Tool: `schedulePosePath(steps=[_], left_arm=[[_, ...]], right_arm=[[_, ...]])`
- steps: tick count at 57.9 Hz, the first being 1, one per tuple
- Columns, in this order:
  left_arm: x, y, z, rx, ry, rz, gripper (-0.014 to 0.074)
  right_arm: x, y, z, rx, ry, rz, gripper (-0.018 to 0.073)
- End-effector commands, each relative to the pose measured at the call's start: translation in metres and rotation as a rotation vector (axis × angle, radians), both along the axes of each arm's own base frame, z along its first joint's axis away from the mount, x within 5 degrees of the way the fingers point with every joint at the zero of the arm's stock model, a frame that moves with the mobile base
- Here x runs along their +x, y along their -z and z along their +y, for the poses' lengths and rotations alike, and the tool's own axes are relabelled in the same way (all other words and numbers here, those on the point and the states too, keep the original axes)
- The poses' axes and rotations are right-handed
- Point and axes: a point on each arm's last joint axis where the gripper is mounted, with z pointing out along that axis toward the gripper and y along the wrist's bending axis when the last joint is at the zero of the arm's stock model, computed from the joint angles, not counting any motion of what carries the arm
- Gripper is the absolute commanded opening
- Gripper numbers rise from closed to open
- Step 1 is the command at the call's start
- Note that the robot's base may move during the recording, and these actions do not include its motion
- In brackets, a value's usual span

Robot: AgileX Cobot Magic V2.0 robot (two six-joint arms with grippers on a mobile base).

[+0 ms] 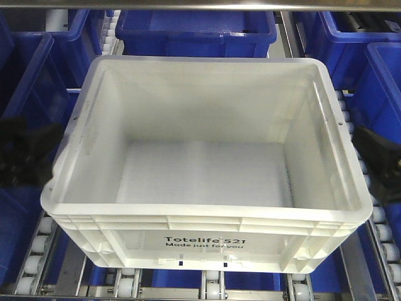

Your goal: Move bin from left to right shelf

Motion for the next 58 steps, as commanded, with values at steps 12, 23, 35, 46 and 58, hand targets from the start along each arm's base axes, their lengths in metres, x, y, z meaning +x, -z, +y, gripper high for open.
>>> schedulePosePath(steps=[12, 23, 35, 46, 58], left_arm=[[-0.074, 0.028, 0.026, -0.068, -0.104, -0.248, 0.0380], [-0.096, 0.030, 0.037, -0.135, -0.160, -0.394, 0.0369], [-0.096, 0.030, 0.037, -0.125, -0.165, -0.402, 0.0369], [-0.096, 0.028, 0.038, -0.127, -0.181, -0.419, 0.0369], [-0.096, 0.029, 0.038, -0.127, -0.178, -0.416, 0.0369]], right_arm=[[-0.052, 0.024, -0.013, 0.031, 0.012, -0.211, 0.0582], [-0.072, 0.035, -0.018, 0.023, 0.015, -0.309, 0.0582], [-0.072, 0.036, -0.017, 0.007, 0.014, -0.304, 0.0582], [-0.072, 0.034, -0.018, 0.012, 0.017, -0.328, 0.0582], [-0.072, 0.034, -0.018, 0.012, 0.018, -0.329, 0.0582]])
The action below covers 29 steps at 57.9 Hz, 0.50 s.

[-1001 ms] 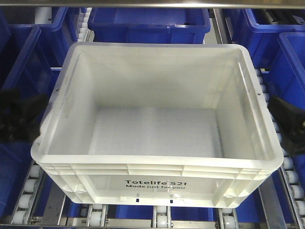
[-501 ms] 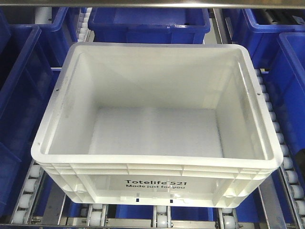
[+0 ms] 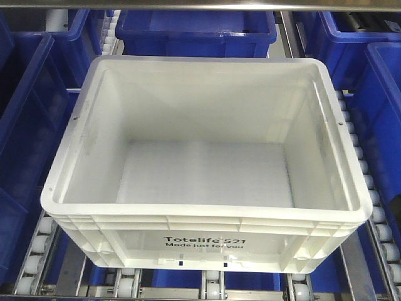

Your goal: Move bin from left to right shelf

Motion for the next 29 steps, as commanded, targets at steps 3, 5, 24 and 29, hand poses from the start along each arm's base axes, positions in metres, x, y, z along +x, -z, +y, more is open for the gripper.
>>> schedulePosePath(steps=[3, 5, 24, 29], left_arm=[[0.0005, -0.0108, 0.0027, -0.016, -0.029, -0.048, 0.0369], [0.0005, -0.0103, 0.0022, -0.015, -0.024, -0.043, 0.0369], [0.0000, -0.0073, -0.0021, -0.002, 0.024, 0.001, 0.0103], [-0.0001, -0.0071, -0.0023, -0.001, 0.026, 0.004, -0.0010]], right_arm=[[-0.0006, -0.0158, -0.0011, 0.011, 0.012, -0.099, 0.0582], [-0.0006, -0.0158, -0.0011, 0.011, 0.012, -0.099, 0.0582], [-0.0006, -0.0156, -0.0011, 0.011, 0.012, -0.097, 0.0458], [-0.0006, -0.0156, -0.0011, 0.011, 0.012, -0.097, 0.0263]])
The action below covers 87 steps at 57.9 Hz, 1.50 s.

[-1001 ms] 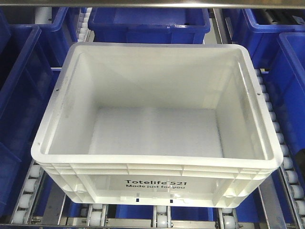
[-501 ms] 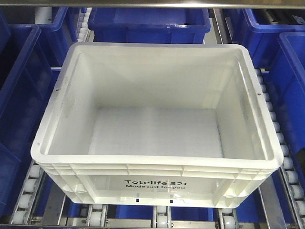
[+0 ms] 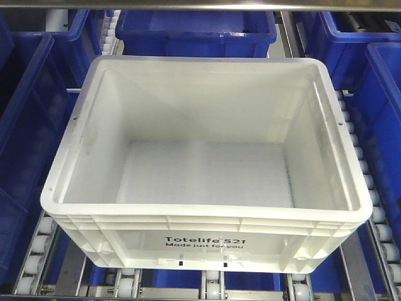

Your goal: Move bin from left to right shelf

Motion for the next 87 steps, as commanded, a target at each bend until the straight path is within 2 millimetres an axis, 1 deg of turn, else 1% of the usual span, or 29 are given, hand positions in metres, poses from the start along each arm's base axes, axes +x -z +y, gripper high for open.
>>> schedulePosePath(steps=[1, 5, 6, 55, 64, 76, 87], left_arm=[[0.0007, -0.0122, 0.0024, -0.014, -0.026, -0.051, -0.0009], [0.0007, -0.0122, 0.0024, -0.001, -0.027, -0.054, -0.0008], [0.0007, -0.0122, 0.0024, -0.001, -0.027, -0.054, -0.0008], [0.0007, -0.0123, 0.0025, -0.002, -0.028, -0.055, -0.0006], [0.0007, -0.0140, 0.0031, 0.076, -0.039, -0.092, -0.0006], [0.0003, -0.0122, 0.0008, 0.046, -0.011, -0.066, -0.0006], [0.0003, -0.0122, 0.0006, 0.066, -0.010, -0.070, -0.0006]], right_arm=[[-0.0006, -0.0153, -0.0011, 0.011, 0.011, -0.094, 0.0211], [-0.0006, -0.0153, -0.0011, 0.010, 0.011, -0.095, -0.0005], [-0.0006, -0.0153, -0.0011, 0.011, 0.011, -0.094, -0.0015], [-0.0005, -0.0150, -0.0010, 0.010, 0.011, -0.091, -0.0008], [-0.0005, -0.0150, -0.0010, 0.010, 0.011, -0.091, -0.0008], [-0.0005, -0.0150, -0.0010, 0.010, 0.011, -0.091, -0.0008], [-0.0005, -0.0150, -0.0010, 0.010, 0.011, -0.091, -0.0008]])
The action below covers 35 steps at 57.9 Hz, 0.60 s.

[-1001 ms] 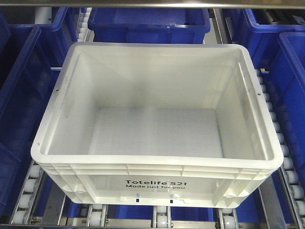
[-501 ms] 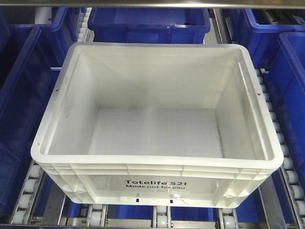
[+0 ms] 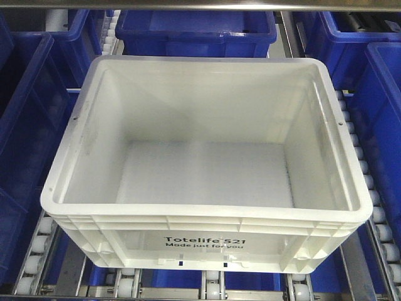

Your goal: Move bin from left to right shelf

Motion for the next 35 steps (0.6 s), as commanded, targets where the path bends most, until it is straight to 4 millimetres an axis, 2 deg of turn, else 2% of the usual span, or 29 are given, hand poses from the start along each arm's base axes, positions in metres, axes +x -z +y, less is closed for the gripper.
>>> schedulePosePath(steps=[1, 18, 35], left_arm=[[0.0000, -0.0154, -0.0006, -0.025, 0.007, -0.085, -0.0006], [0.0000, -0.0154, -0.0006, -0.021, 0.007, -0.086, -0.0006], [0.0010, -0.0066, -0.0006, -0.026, 0.005, -0.070, -0.0006]], right_arm=[[-0.0005, -0.0151, -0.0010, 0.010, 0.011, -0.092, -0.0008], [-0.0005, -0.0151, -0.0010, 0.010, 0.011, -0.092, -0.0008], [-0.0005, -0.0151, -0.0010, 0.010, 0.011, -0.092, -0.0008]])
